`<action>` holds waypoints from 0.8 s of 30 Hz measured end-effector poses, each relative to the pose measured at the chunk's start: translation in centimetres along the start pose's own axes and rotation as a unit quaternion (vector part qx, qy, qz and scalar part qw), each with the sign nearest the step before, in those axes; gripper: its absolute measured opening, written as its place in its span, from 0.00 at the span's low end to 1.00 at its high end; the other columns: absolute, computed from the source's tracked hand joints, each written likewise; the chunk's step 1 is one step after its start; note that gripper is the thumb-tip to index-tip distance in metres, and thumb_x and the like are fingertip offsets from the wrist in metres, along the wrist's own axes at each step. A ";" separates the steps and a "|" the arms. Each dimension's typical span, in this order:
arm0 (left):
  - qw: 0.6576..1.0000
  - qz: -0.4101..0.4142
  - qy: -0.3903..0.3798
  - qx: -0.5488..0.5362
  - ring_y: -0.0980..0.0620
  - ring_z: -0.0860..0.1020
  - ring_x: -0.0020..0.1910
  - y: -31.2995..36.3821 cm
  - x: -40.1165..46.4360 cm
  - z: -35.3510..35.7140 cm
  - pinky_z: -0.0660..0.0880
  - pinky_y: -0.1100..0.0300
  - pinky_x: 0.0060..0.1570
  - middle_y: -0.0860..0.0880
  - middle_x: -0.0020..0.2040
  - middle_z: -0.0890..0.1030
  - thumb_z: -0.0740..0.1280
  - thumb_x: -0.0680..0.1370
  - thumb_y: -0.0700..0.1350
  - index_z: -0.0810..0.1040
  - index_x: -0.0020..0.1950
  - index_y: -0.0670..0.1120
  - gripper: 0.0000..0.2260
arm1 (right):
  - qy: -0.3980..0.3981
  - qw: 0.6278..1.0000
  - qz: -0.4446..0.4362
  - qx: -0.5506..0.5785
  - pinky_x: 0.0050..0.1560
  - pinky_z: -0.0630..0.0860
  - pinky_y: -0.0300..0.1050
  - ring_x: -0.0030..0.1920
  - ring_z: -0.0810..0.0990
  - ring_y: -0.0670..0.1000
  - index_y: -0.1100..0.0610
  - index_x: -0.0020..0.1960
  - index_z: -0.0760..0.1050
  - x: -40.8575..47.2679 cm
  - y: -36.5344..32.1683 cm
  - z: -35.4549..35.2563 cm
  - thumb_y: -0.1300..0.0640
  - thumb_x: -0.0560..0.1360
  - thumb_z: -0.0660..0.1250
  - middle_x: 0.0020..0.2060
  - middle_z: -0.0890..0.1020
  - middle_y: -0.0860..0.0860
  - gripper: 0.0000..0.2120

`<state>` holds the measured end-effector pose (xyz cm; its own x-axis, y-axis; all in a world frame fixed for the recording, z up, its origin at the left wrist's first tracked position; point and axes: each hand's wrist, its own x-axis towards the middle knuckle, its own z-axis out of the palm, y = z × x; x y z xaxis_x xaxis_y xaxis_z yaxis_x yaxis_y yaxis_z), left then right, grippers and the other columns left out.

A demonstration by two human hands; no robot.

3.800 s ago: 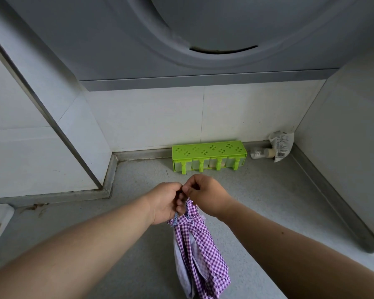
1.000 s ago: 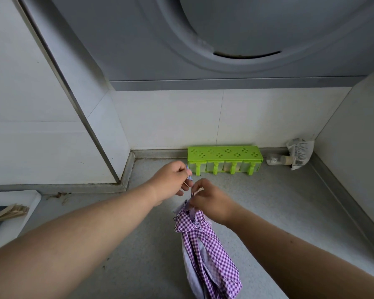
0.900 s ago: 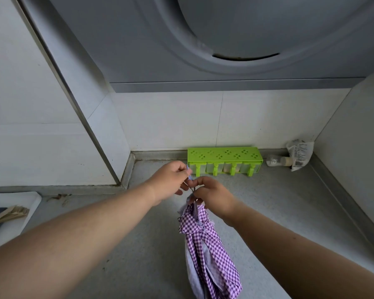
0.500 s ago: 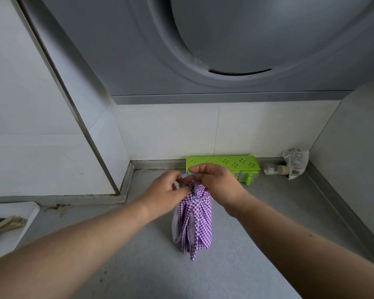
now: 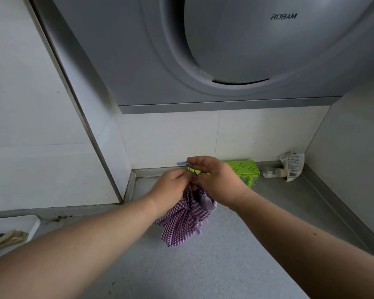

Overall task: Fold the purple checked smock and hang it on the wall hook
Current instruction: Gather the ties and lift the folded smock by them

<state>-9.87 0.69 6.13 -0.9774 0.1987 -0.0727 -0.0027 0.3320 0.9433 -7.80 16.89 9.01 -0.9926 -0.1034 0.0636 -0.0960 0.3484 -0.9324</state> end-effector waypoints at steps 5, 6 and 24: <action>0.999 0.021 -0.041 0.019 0.57 0.75 0.37 0.1 -0.1 -1.3 0.69 0.59 0.41 0.56 0.35 0.78 0.63 0.86 0.50 0.82 0.47 0.47 0.13 | 0.048 0.984 -0.029 -0.172 0.54 0.77 0.36 0.49 0.82 0.37 0.47 0.64 0.81 -0.1 0.0 0.4 0.58 0.78 0.68 0.54 0.86 0.39 0.16; 0.998 0.024 -0.046 0.036 0.60 0.74 0.34 0.3 -0.3 -1.5 0.68 0.61 0.38 0.59 0.32 0.77 0.63 0.87 0.49 0.82 0.46 0.47 0.13 | 0.051 0.980 -0.032 -0.190 0.49 0.76 0.33 0.45 0.80 0.36 0.46 0.63 0.82 -0.2 0.0 0.6 0.56 0.78 0.69 0.53 0.86 0.39 0.14; 0.959 0.002 -0.112 0.262 0.63 0.77 0.56 3.0 -7.7 -2.3 0.75 0.64 0.52 0.63 0.57 0.76 0.77 0.74 0.60 0.69 0.63 0.59 0.24 | 0.108 0.848 -0.263 -0.447 0.66 0.65 0.56 0.70 0.68 0.57 0.45 0.46 0.84 -3.4 -5.7 -1.5 0.48 0.72 0.74 0.68 0.76 0.46 0.04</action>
<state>-2.84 -1.94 10.27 -0.9070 0.3743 -0.1927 0.1648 0.7369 0.6557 -4.02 16.66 14.62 -0.7762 -0.3242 0.5407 -0.4520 0.8841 -0.1188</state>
